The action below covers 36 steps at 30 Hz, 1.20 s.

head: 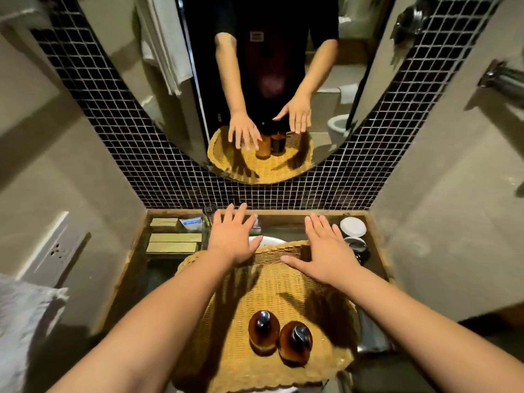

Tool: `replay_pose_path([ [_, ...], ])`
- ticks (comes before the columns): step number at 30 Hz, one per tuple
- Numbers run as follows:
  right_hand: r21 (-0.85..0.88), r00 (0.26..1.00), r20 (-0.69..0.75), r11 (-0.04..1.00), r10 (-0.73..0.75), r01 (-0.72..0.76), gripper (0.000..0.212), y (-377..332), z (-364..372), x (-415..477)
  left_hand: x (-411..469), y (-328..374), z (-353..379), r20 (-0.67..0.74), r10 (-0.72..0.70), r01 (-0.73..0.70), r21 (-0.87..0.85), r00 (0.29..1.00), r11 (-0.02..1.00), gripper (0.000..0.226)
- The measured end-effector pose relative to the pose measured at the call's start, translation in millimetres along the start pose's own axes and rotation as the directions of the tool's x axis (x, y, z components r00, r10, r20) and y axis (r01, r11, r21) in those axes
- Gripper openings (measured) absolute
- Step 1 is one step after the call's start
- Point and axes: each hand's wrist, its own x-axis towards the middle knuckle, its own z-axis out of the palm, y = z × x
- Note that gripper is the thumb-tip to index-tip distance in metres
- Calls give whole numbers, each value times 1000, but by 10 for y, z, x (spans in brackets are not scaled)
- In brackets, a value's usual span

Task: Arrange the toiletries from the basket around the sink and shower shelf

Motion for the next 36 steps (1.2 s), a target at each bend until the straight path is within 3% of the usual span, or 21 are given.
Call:
replay_pose_path([
  [7,117,994,-35,989,100,-95,120,268,-110,-295,84,538,-299,29,152,-153,28,988,988,78],
  [10,106,988,-61,985,140,-133,114,435,-255,-376,213,725,-493,-13,167,-167,13,986,986,77],
  [15,66,958,-134,967,253,-247,102,657,-514,-853,290,1152,-837,-91,308,-307,24,947,951,75],
  [21,16,837,-200,856,510,-517,101,744,-542,-1900,-78,2045,-1220,-196,604,-603,67,773,795,76],
  [26,18,712,-248,738,657,-674,100,670,-478,-2795,-787,2715,-1360,-212,761,-768,67,613,637,73],
  [32,79,514,-194,535,836,-841,95,868,-444,-3939,-1497,3443,-1487,-223,844,-849,101,488,518,75],
  [36,139,425,-119,439,897,-888,94,1025,-427,-4489,-1853,3876,-1580,-237,855,-861,110,461,496,72],
])
